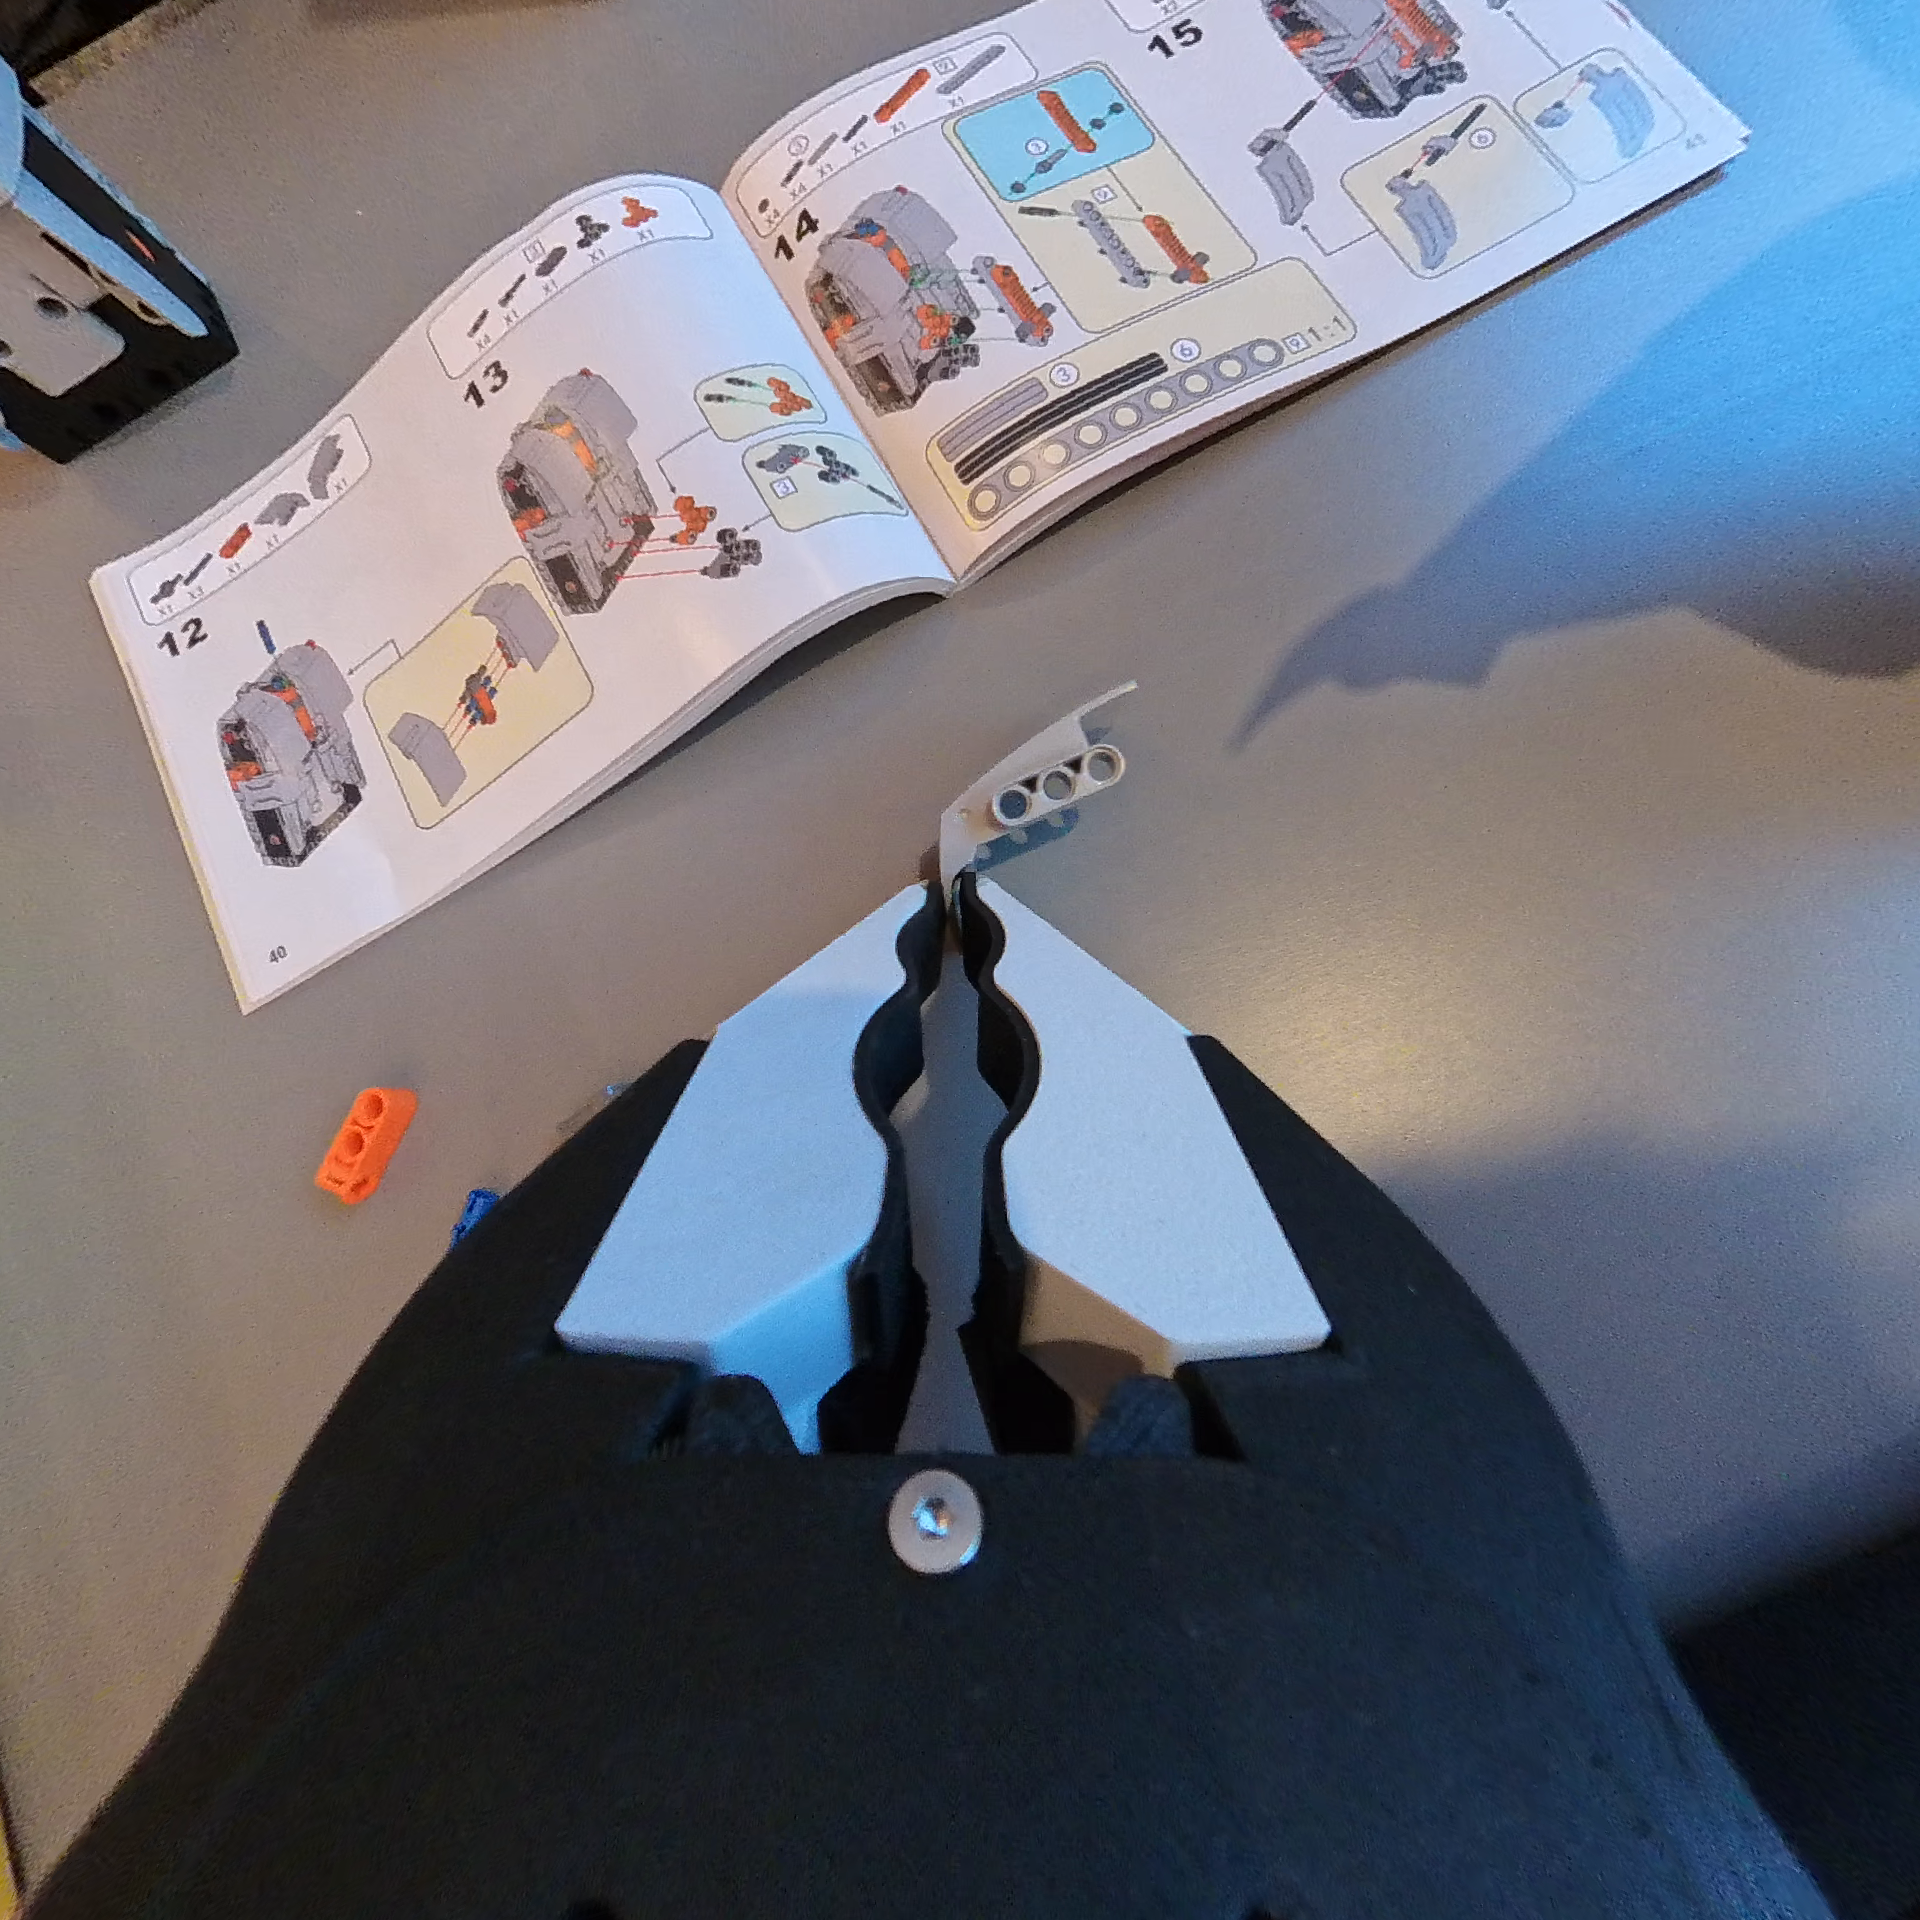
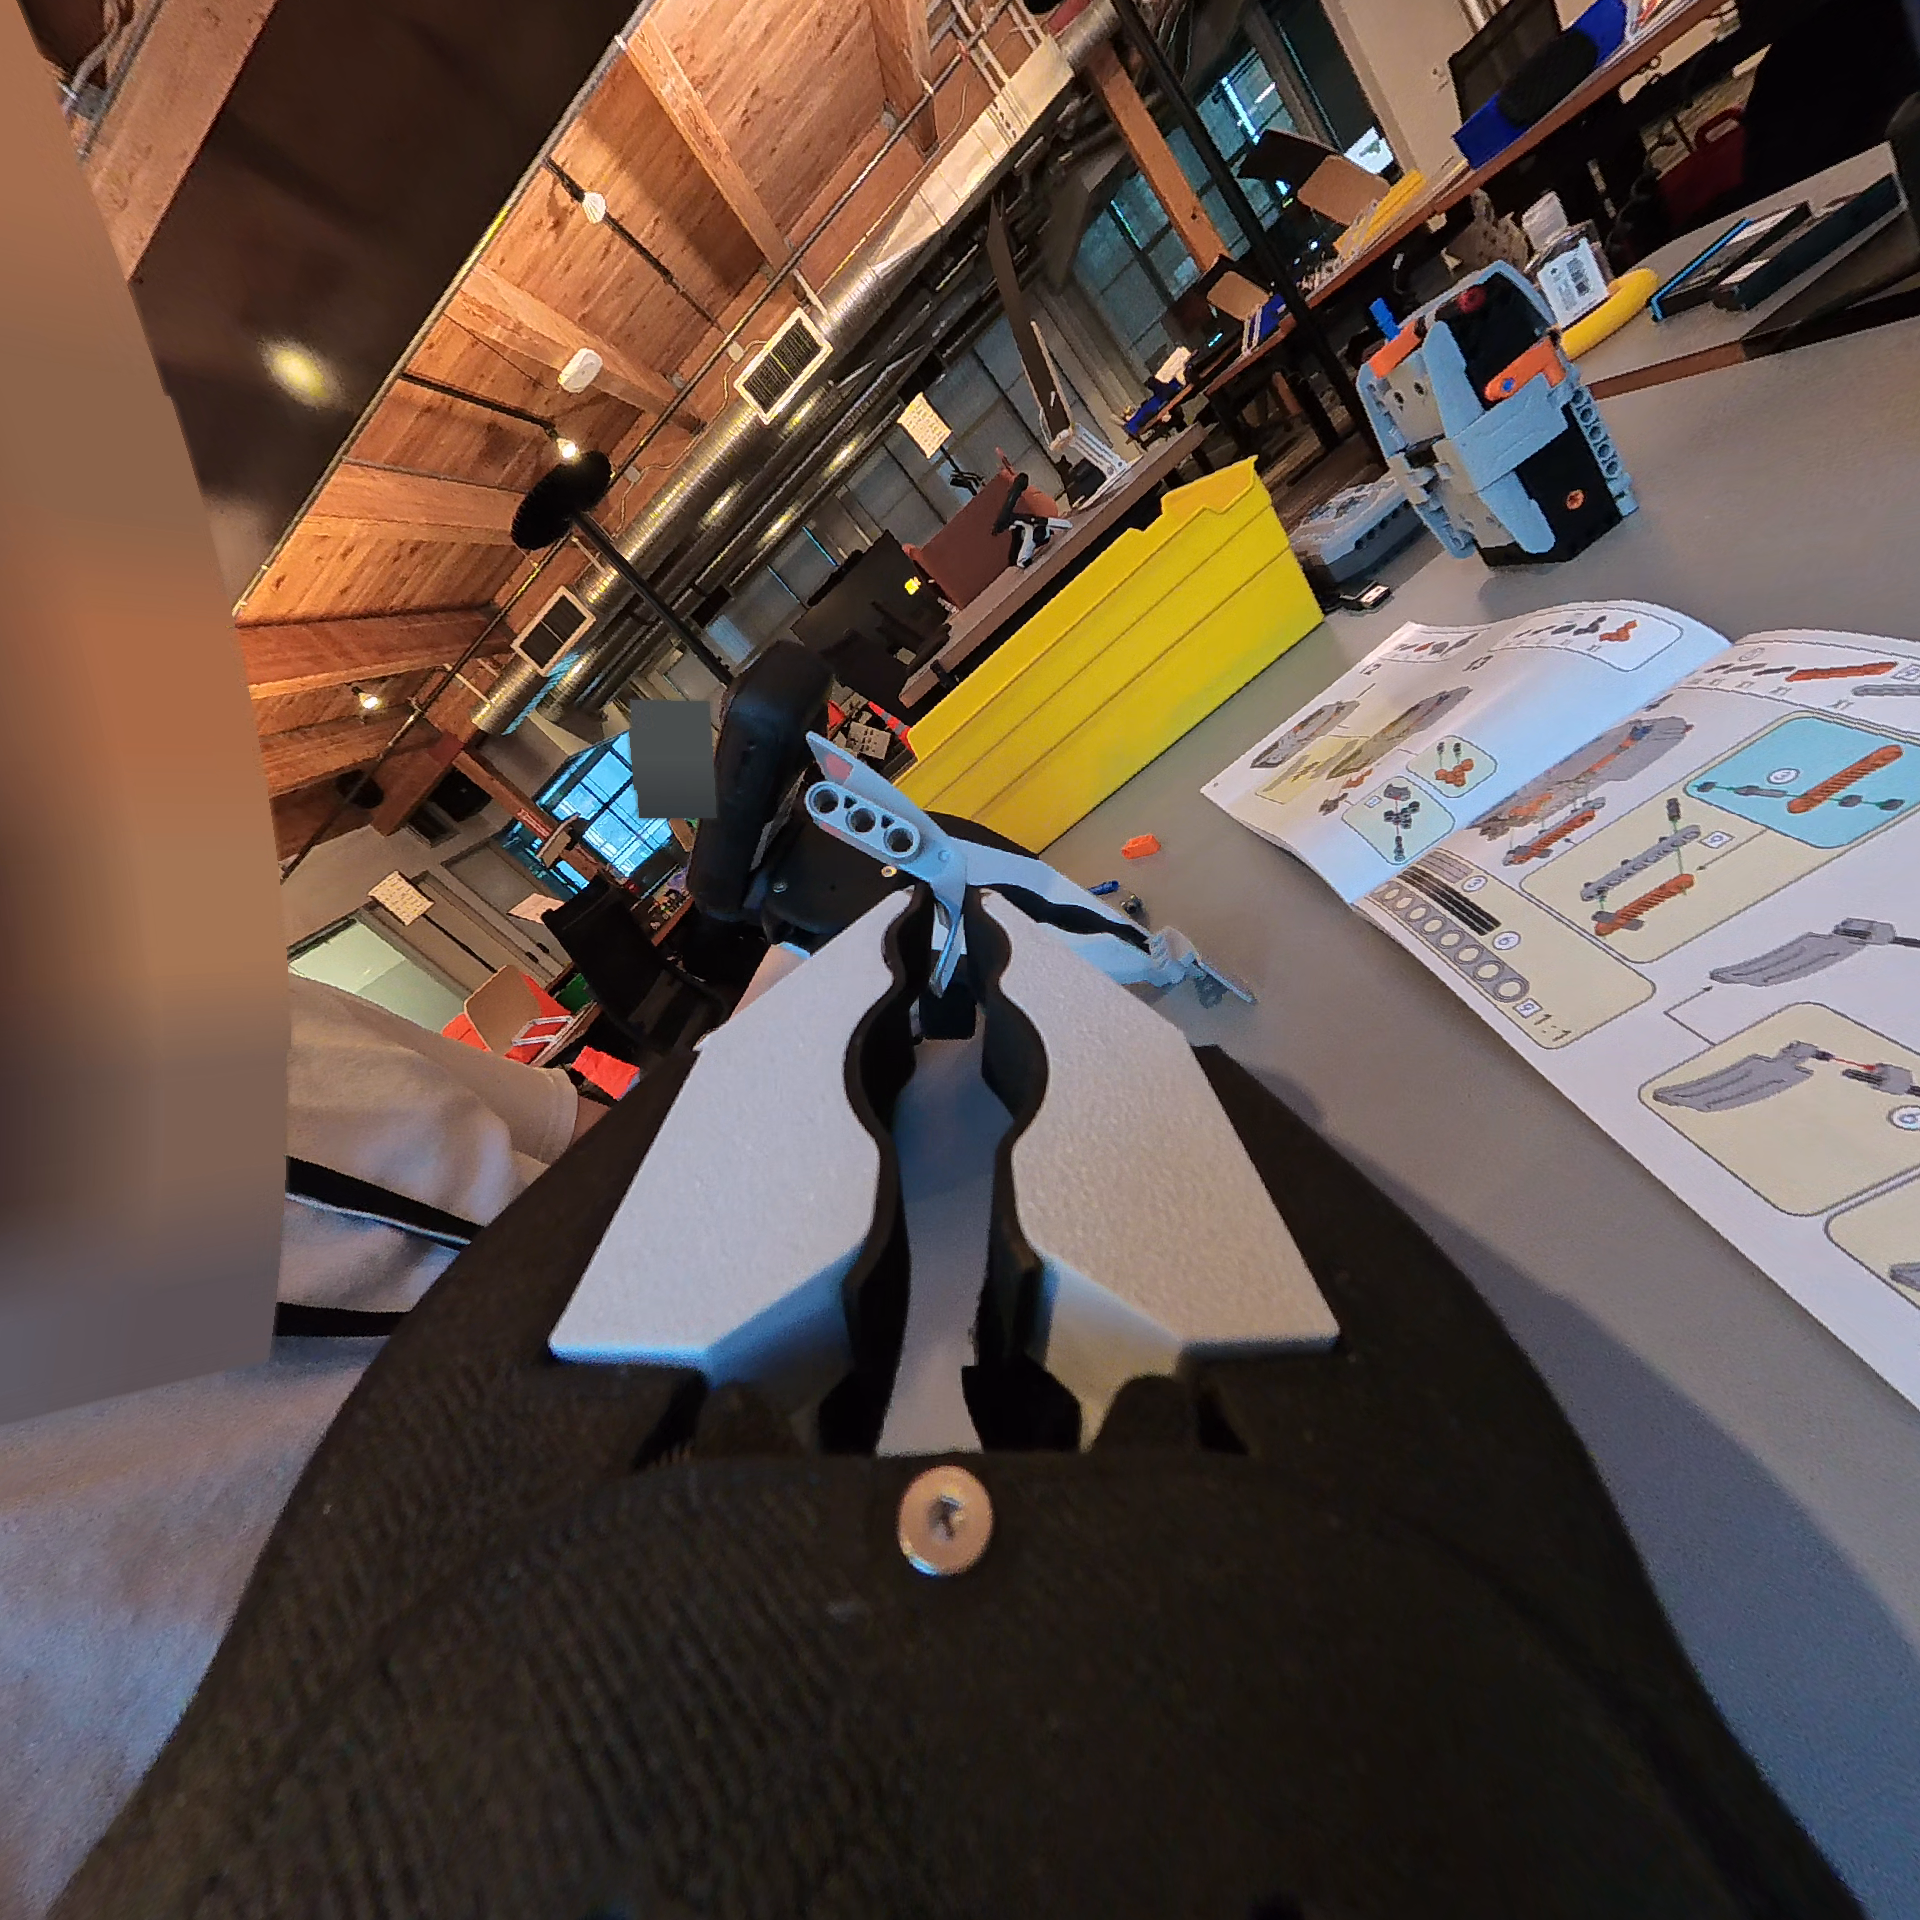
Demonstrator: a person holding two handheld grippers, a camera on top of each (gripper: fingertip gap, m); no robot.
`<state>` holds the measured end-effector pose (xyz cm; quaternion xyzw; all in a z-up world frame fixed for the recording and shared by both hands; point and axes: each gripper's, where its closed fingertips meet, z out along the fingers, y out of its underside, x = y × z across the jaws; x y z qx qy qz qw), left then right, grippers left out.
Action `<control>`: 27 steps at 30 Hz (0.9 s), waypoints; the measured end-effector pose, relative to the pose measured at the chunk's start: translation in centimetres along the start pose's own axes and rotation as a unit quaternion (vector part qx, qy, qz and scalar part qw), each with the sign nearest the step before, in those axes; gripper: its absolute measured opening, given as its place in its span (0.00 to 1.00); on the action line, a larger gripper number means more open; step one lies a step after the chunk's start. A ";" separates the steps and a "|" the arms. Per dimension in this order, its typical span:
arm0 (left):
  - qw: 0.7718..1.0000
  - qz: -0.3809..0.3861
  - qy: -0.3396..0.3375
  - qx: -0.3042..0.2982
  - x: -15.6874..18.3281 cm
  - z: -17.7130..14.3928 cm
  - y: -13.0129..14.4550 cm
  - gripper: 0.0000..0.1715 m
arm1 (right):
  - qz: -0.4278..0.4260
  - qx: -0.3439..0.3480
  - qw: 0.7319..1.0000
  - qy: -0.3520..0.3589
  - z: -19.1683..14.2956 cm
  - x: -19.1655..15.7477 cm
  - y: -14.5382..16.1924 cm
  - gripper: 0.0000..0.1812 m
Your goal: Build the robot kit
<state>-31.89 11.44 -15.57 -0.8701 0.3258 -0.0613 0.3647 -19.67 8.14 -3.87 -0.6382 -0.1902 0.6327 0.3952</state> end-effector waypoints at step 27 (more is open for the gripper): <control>0.999 -0.023 -0.015 0.033 -4.1 -4.6 1.2 0.00 | -0.299 -0.261 0.867 0.302 2.2 7.8 6.1 0.02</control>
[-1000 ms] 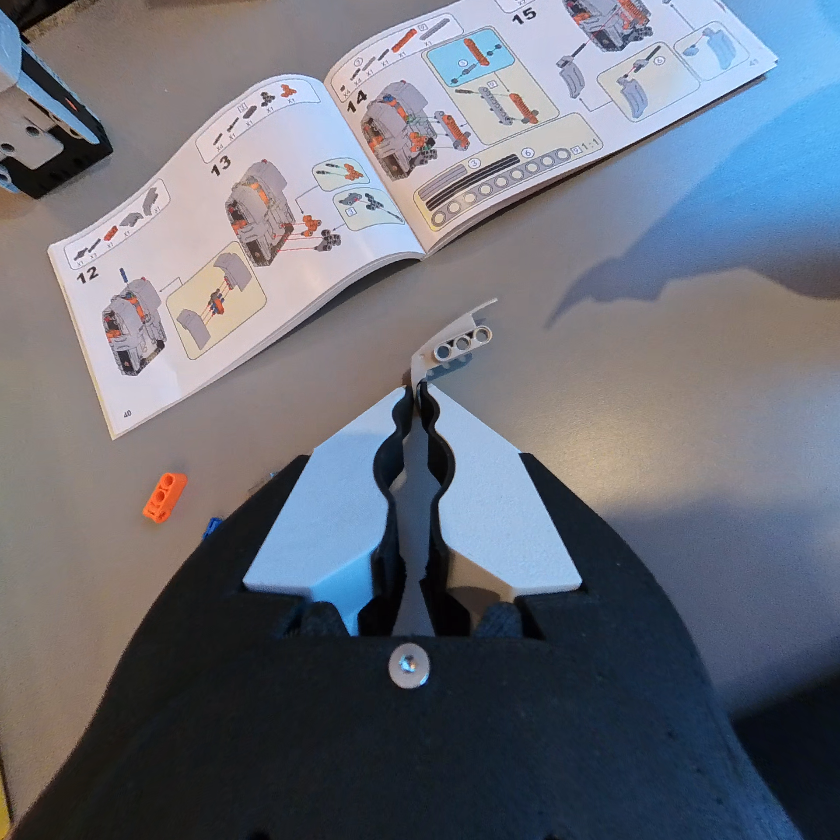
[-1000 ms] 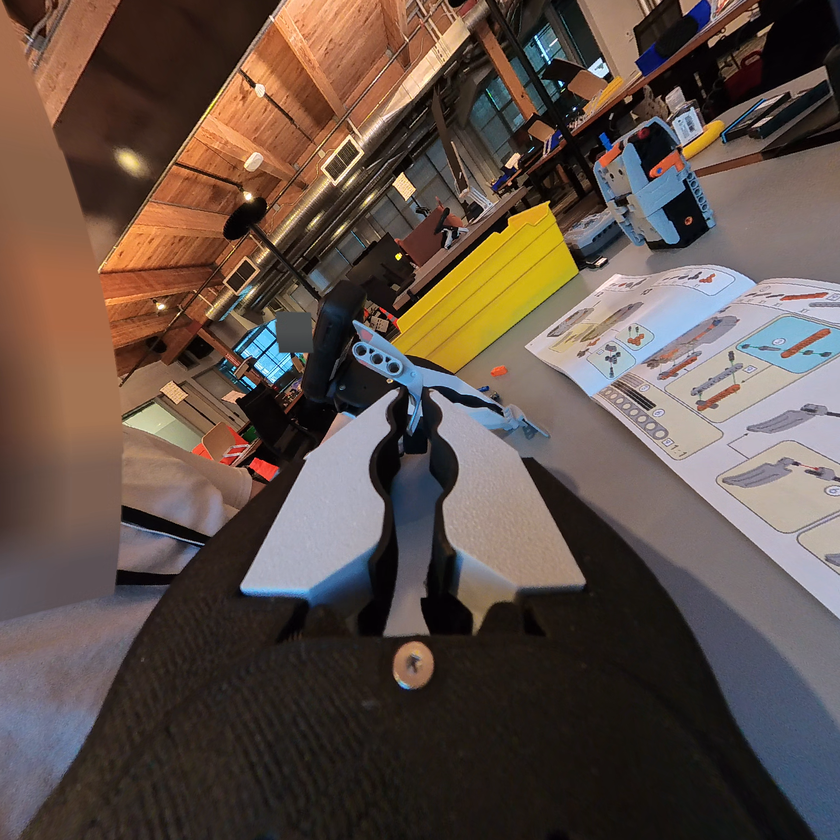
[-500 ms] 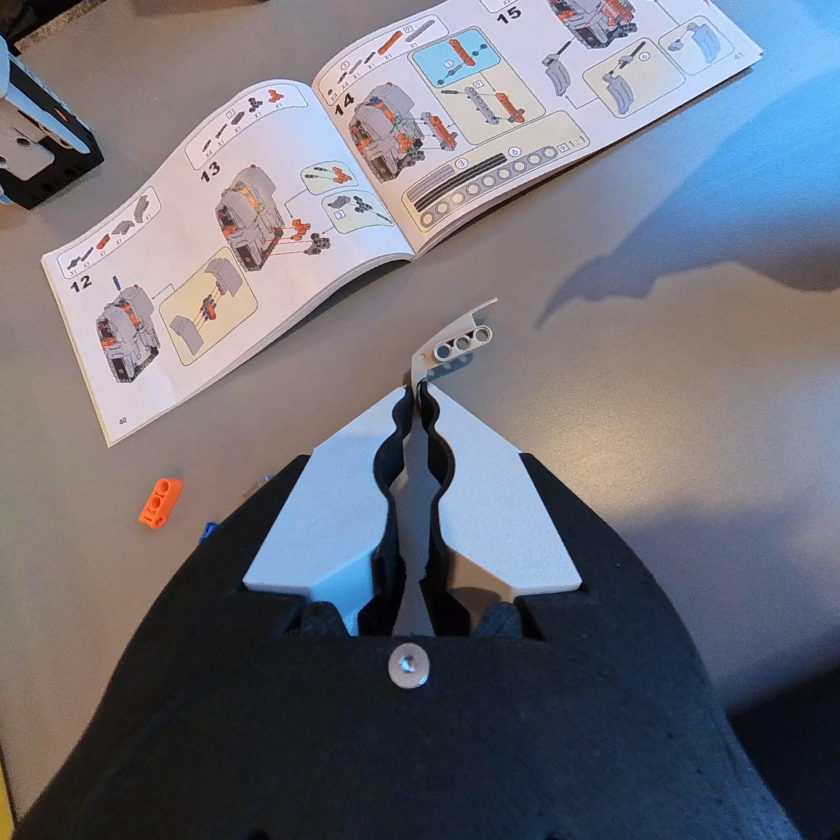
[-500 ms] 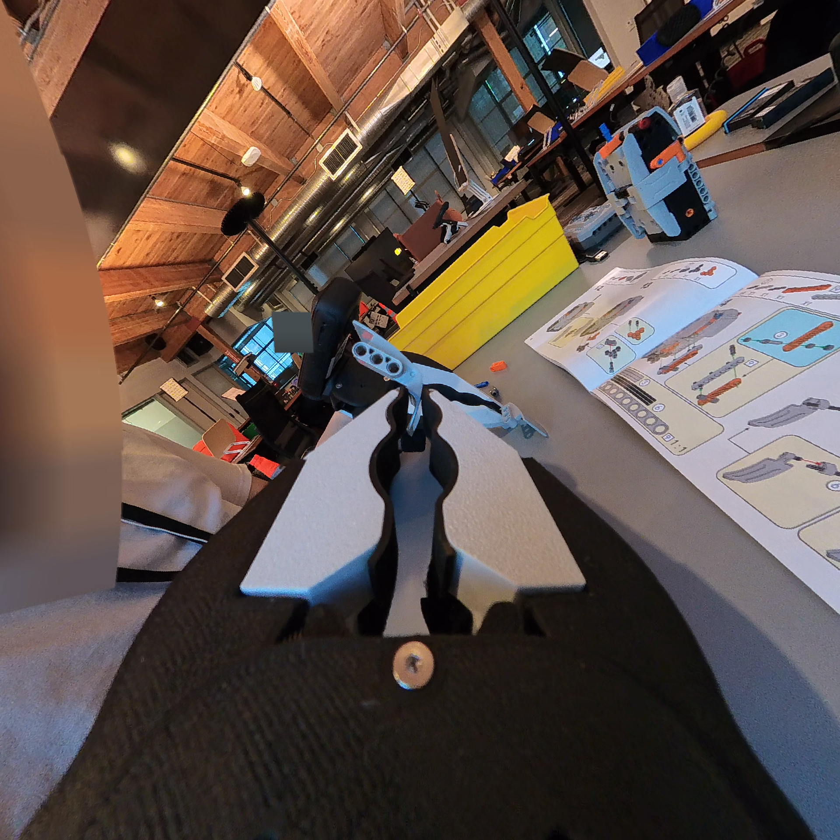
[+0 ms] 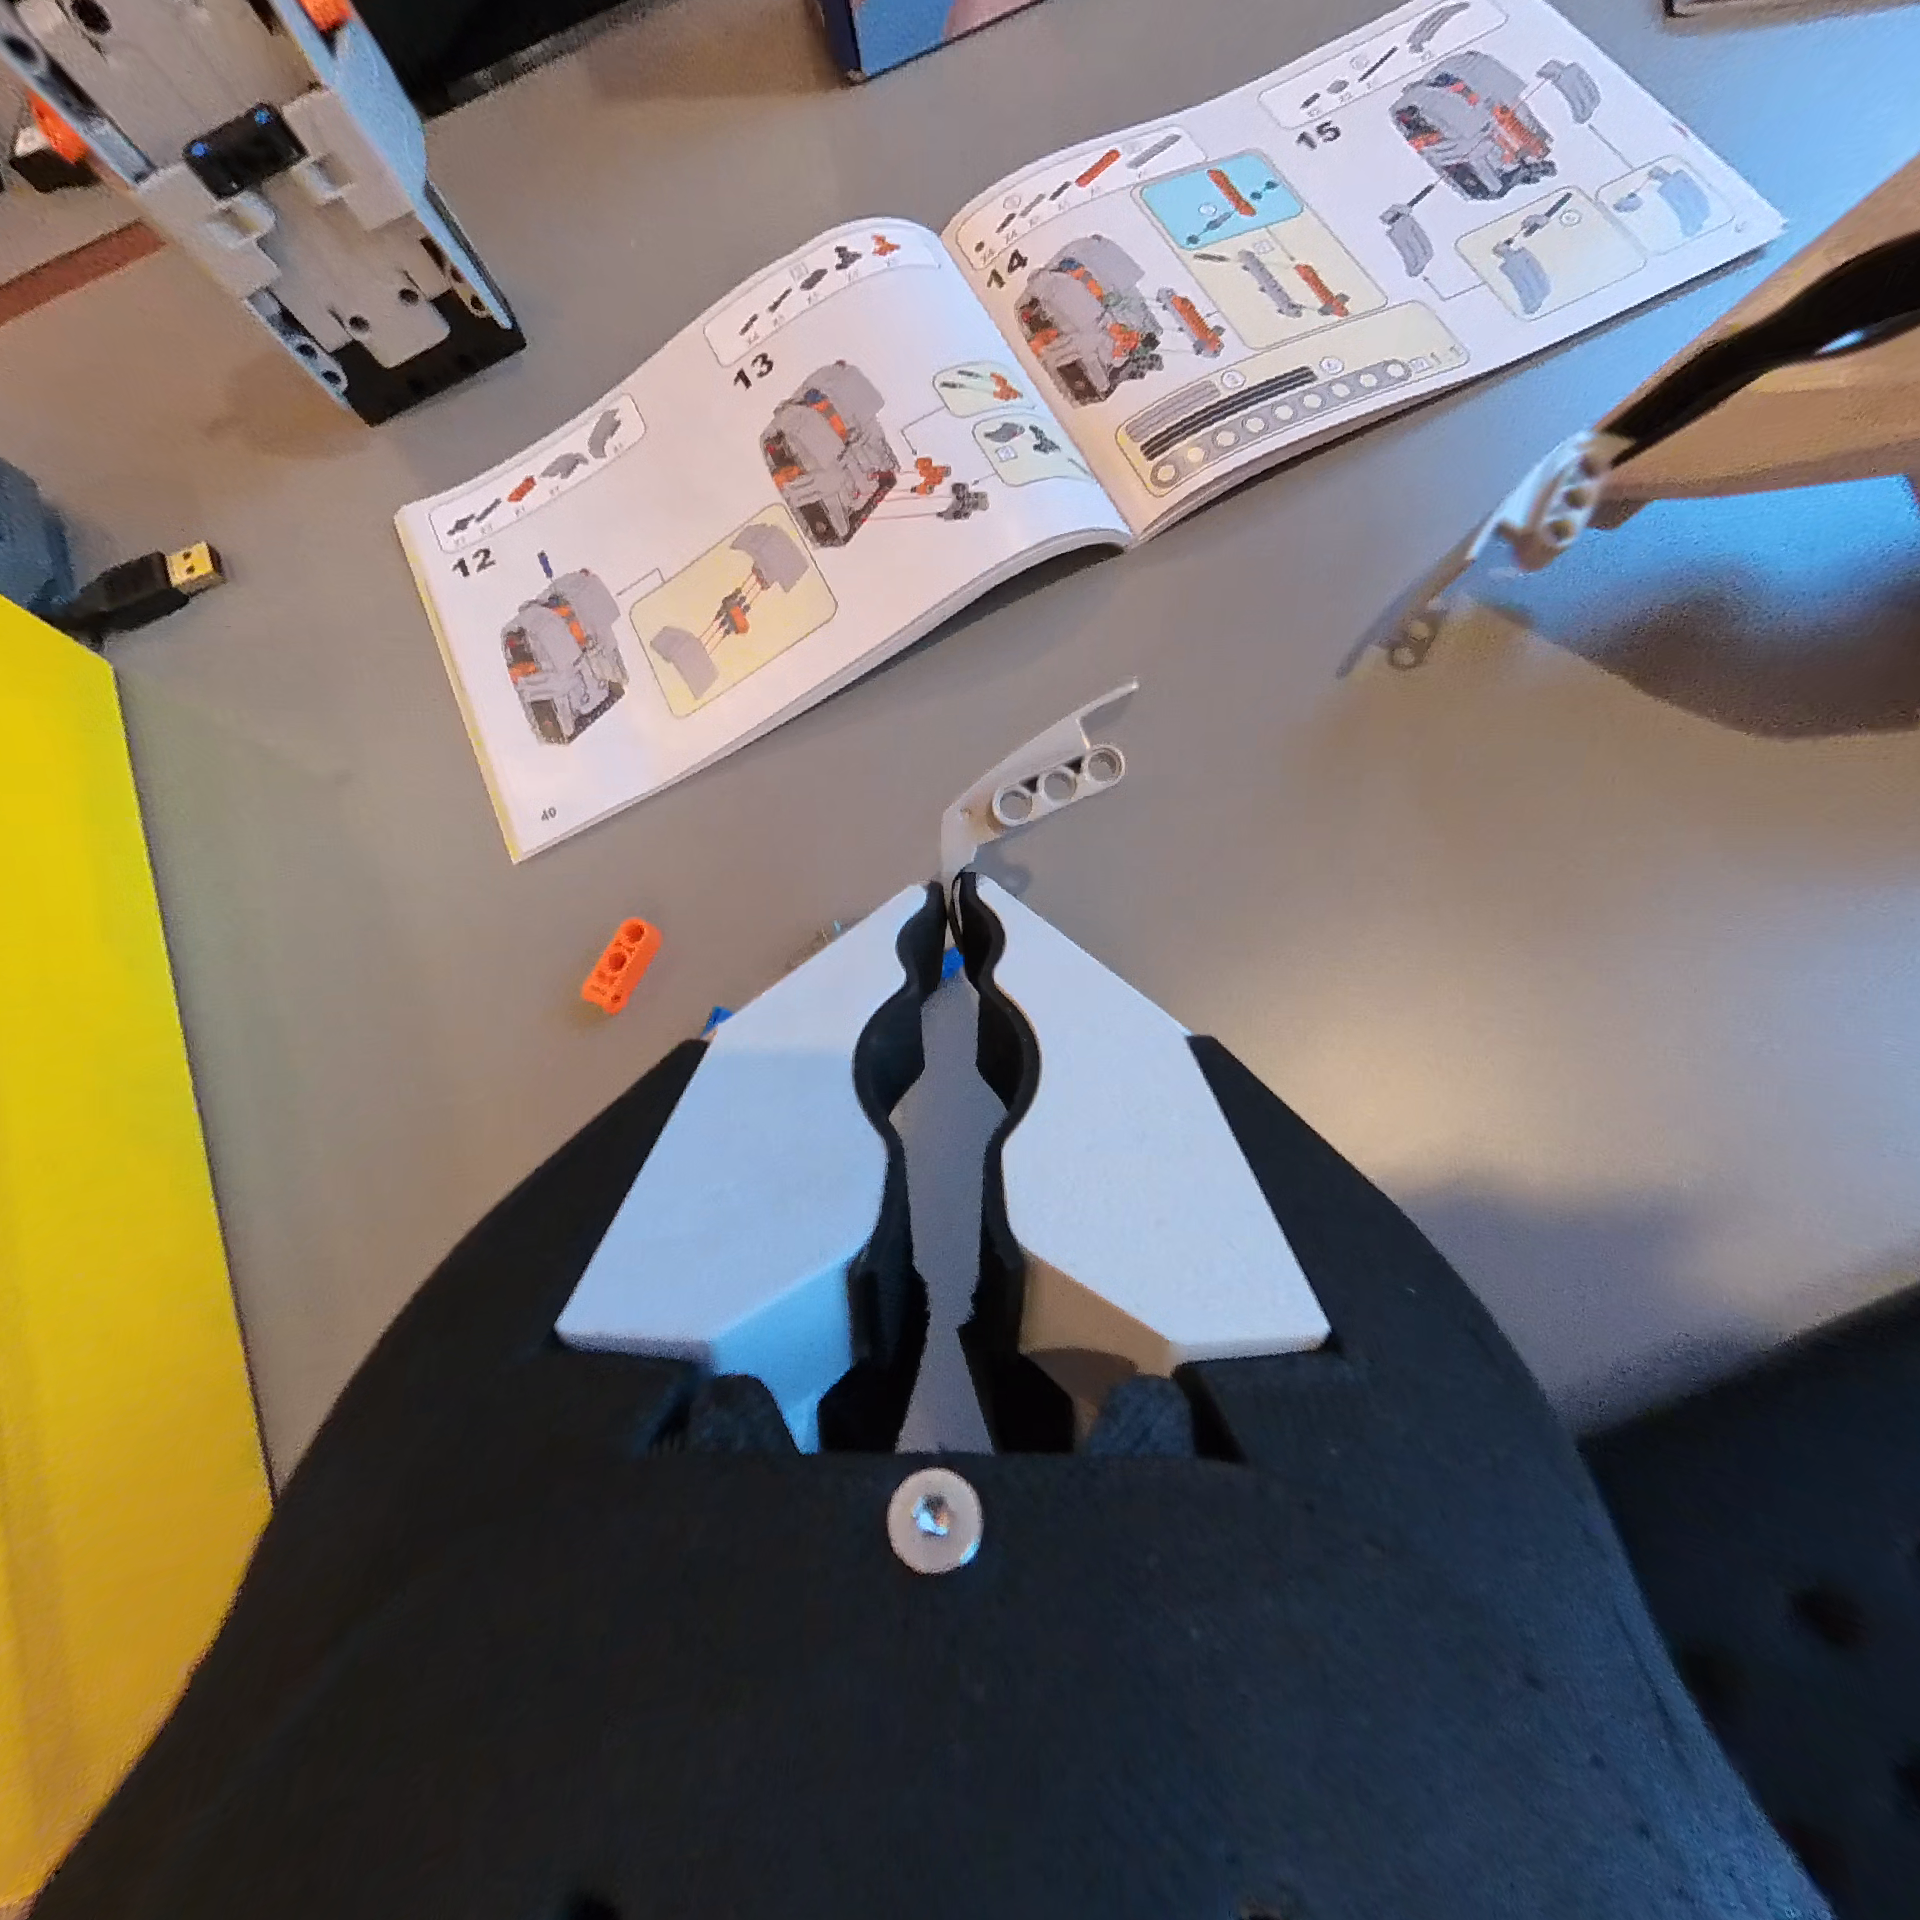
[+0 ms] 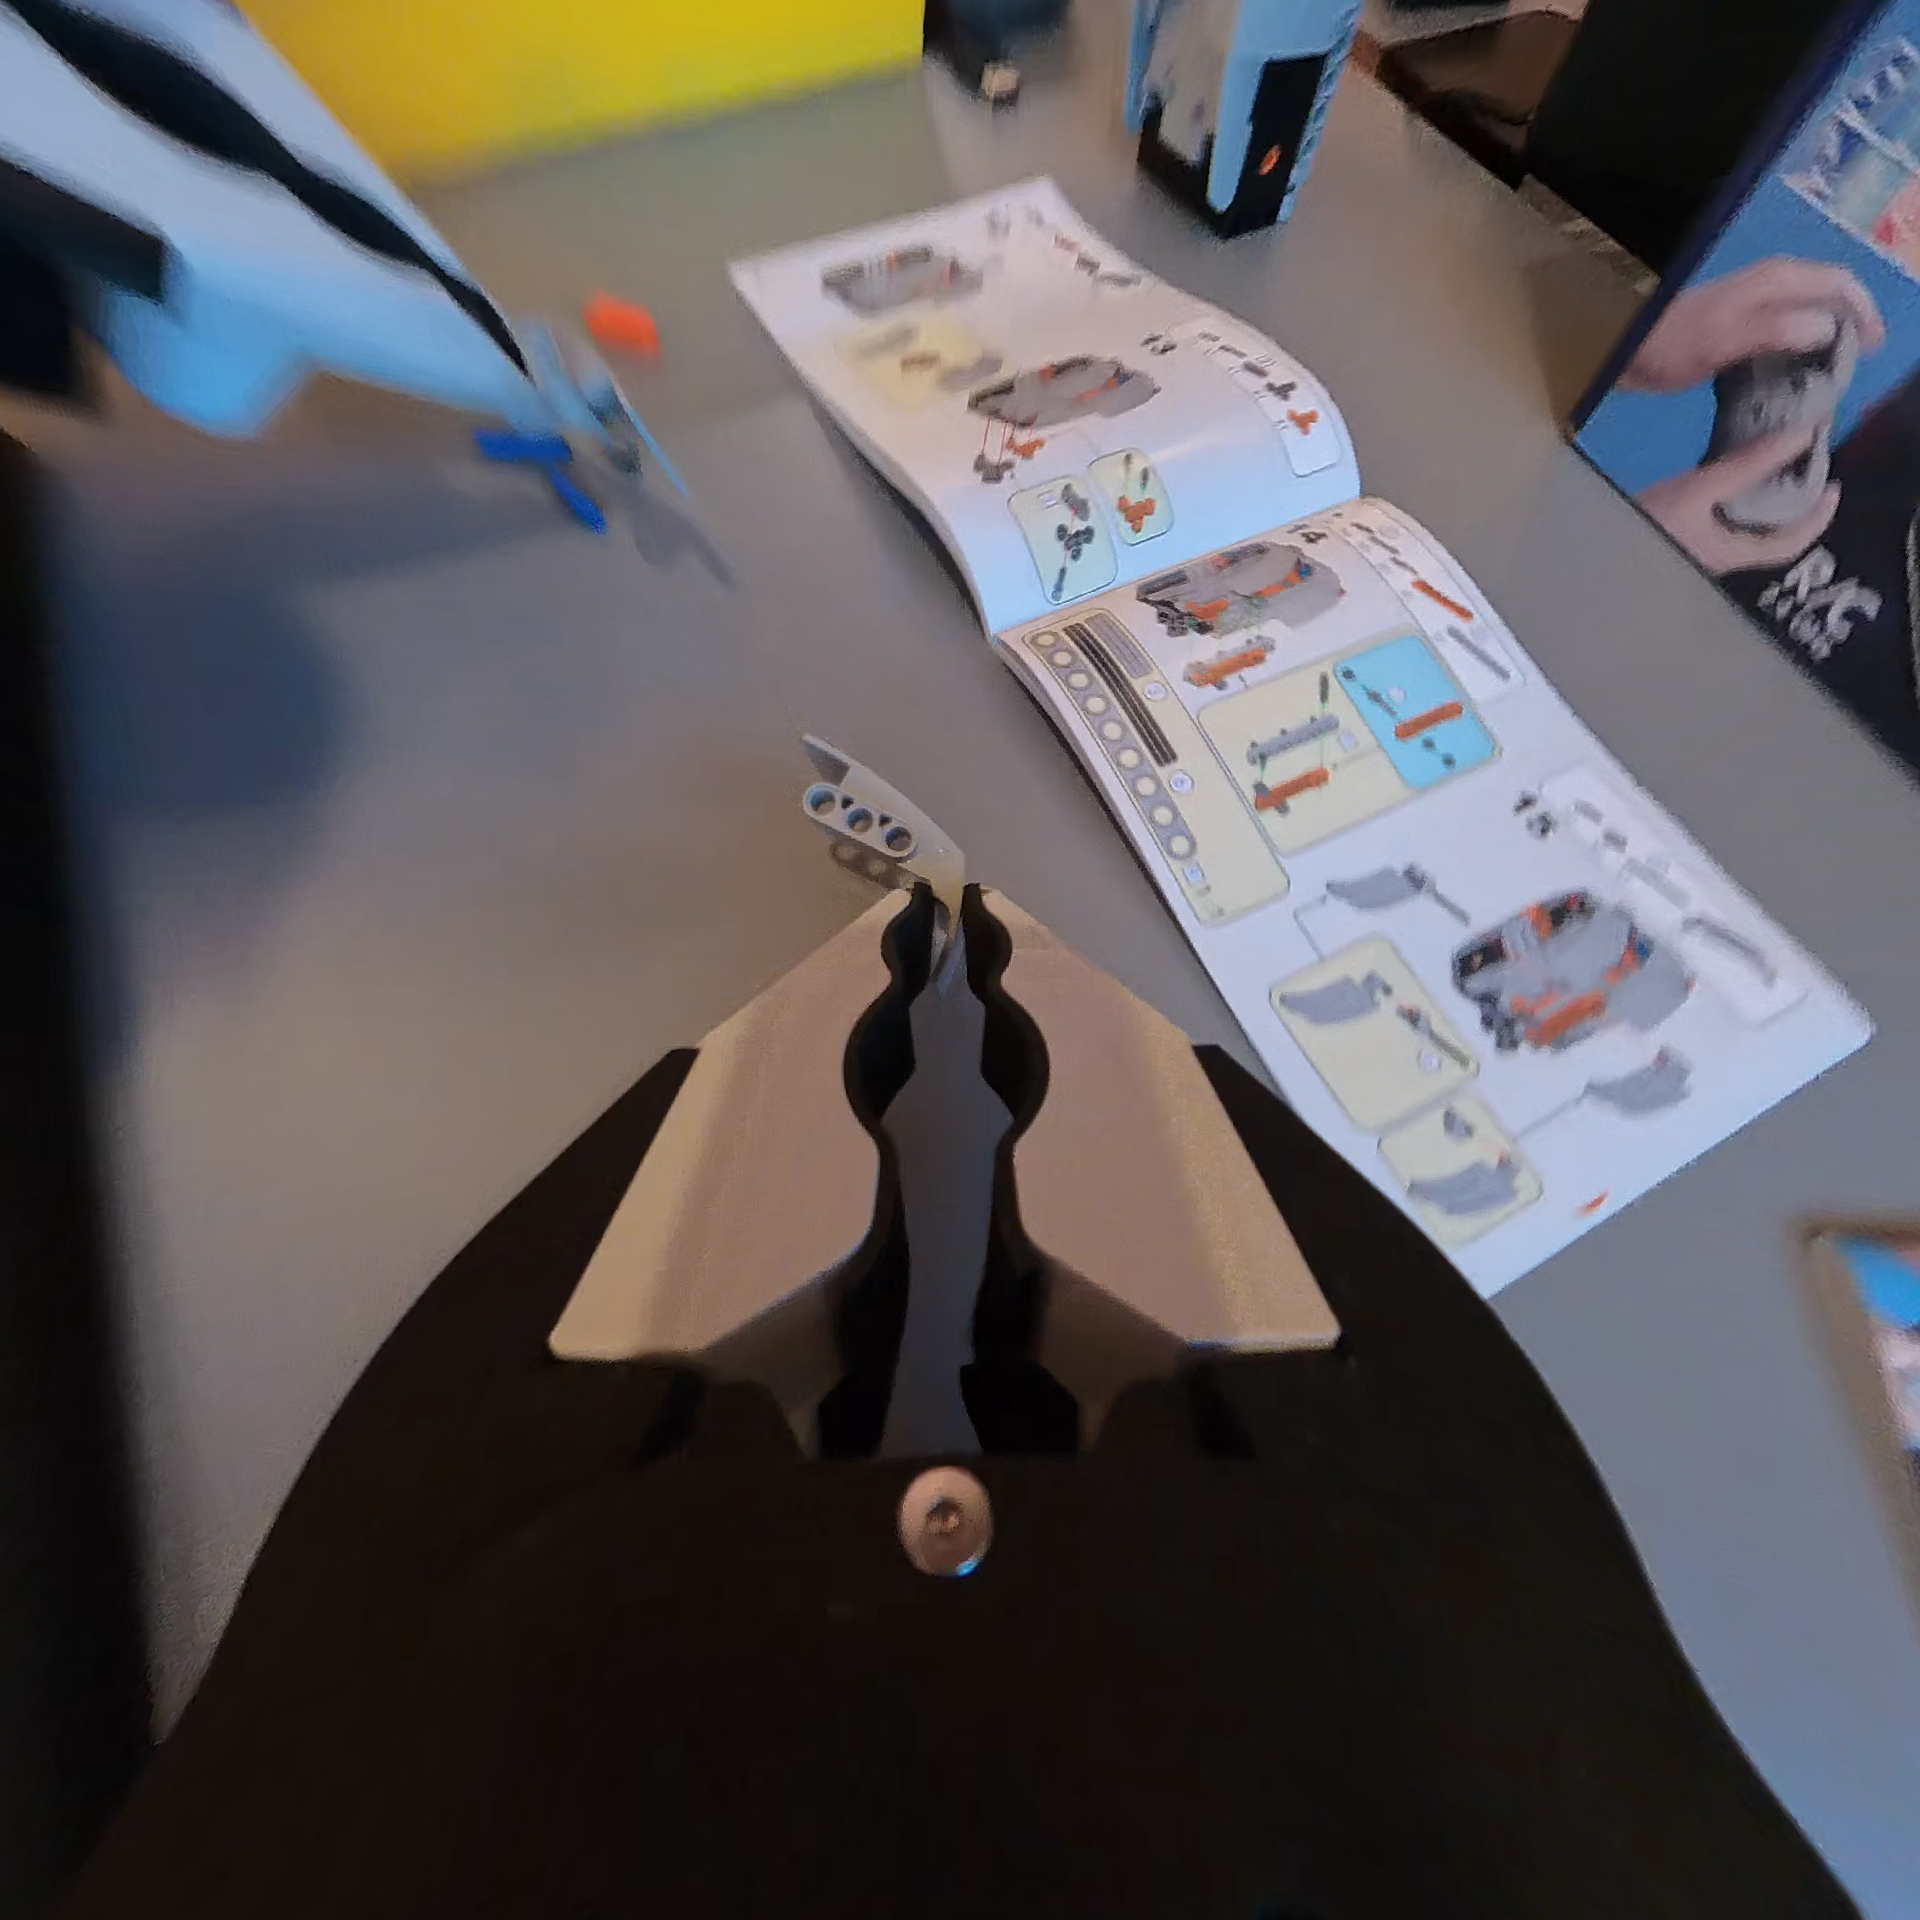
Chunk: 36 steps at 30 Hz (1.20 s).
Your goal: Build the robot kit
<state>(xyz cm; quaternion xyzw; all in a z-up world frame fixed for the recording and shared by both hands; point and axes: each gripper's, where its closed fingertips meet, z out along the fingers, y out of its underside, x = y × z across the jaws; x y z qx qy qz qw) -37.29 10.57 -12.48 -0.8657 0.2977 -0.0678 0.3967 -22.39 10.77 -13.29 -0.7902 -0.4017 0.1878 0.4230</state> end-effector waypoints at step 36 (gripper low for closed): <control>0.999 -0.020 0.019 0.023 -1.3 -3.5 1.8 0.00 | 0.027 -0.099 0.983 0.150 5.7 -2.8 -2.5 0.02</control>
